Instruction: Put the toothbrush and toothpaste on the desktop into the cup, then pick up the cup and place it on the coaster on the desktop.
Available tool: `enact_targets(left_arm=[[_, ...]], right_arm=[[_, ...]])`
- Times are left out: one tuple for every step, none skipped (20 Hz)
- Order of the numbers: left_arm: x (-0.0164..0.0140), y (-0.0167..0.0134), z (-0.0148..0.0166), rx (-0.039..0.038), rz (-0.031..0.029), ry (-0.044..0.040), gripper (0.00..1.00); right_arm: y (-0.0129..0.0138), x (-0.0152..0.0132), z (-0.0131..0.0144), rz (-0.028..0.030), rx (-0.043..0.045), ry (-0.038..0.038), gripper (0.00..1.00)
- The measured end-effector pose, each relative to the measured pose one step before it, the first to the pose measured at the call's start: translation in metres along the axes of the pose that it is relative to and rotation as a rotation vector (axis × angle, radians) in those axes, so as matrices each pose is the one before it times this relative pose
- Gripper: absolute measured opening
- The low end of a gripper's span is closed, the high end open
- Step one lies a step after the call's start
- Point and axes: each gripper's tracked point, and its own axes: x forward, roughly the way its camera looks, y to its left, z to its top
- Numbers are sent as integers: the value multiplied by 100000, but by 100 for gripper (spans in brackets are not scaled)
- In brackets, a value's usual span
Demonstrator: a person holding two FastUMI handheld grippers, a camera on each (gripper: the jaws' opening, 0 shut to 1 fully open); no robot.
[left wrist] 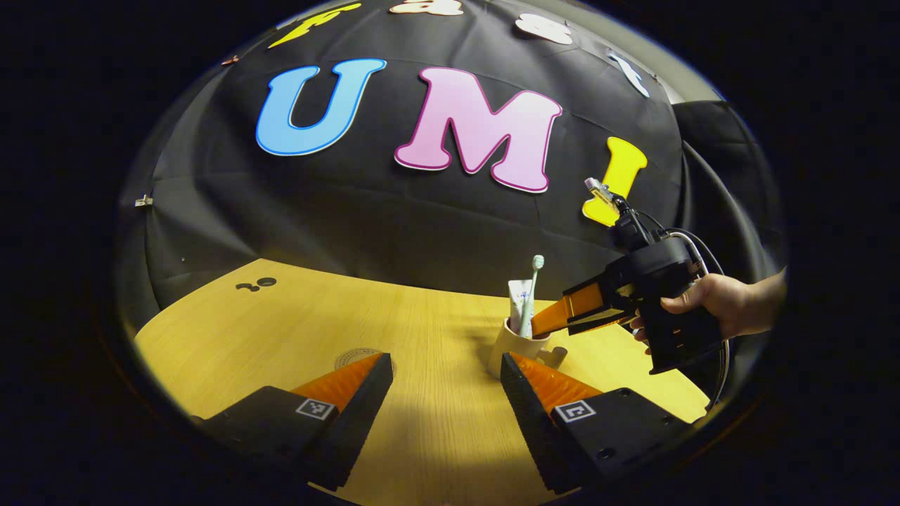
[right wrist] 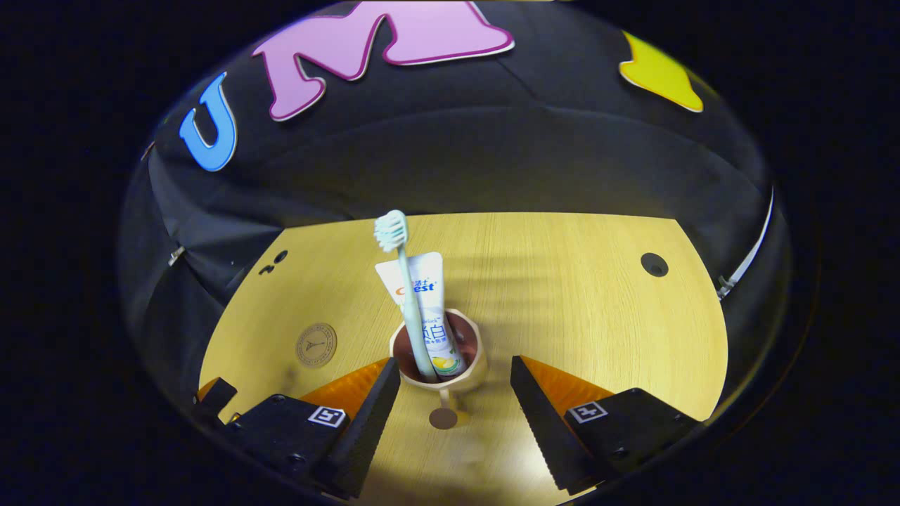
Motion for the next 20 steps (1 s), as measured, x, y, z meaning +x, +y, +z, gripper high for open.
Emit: enact_targets(left_arm=[[-223, 345, 275, -279, 1086, 309, 98], [-180, 290, 138, -384, 921, 286, 98], [-242, 322, 256, -481, 833, 334, 98], [-238, 340, 159, -384, 1009, 350, 98], [-265, 336, 257, -329, 921, 84, 98], [-295, 282, 97, -350, 752, 135, 98], [-238, 265, -16, -197, 832, 318, 98], [-205, 491, -142, -231, 1102, 785, 98], [-332, 386, 8, -218, 1159, 790, 98], [-371, 403, -34, -279, 1068, 514, 98], [-341, 366, -116, -397, 891, 554, 98], [-357, 343, -78, -509, 889, 655, 98], [-773, 300, -432, -555, 864, 695, 98], [-353, 270, -216, -710, 600, 828, 98], [-319, 334, -331, -799, 559, 868, 98], [-318, 230, -423, -715, 538, 1085, 98], [-265, 287, -519, -302, 374, 987, 98], [-179, 163, -297, 141, 77, 762, 98], [-118, 197, -328, 223, 356, 589, 98], [-234, 170, -110, 27, 230, 200, 98]], right_arm=[[289, 318, -455, 479, -909, 3286, 98], [126, 360, -302, -23, -936, 3077, 98], [145, 135, -236, -180, -1933, 2056, 98], [-24, 191, -164, -554, -2531, 2159, 98], [52, 147, -331, -303, -2441, 2104, 98], [124, 158, -290, -193, -1219, 2124, 98], [165, 328, -288, 147, -87, 2475, 98], [125, 241, -270, 337, 825, 2497, 98], [236, 522, -373, 406, 1145, 2946, 98], [94, 776, -617, -265, 347, 3170, 98], [-40, 647, -395, -734, -512, 2340, 98], [-165, 478, -76, -942, -1169, 1422, 98], [-143, 492, -107, -906, -1358, 829, 98], [-56, 392, -253, -849, -874, 1359, 98], [20, 456, -85, -806, -1170, 856, 98], [-51, 303, -356, -500, -1414, 1403, 98], [8, 333, -238, -262, -999, 1483, 98], [25, 186, -107, -129, -395, 913, 98], [-24, 174, -127, 59, 345, 903, 97], [98, 164, -165, 446, 992, 1240, 97]])
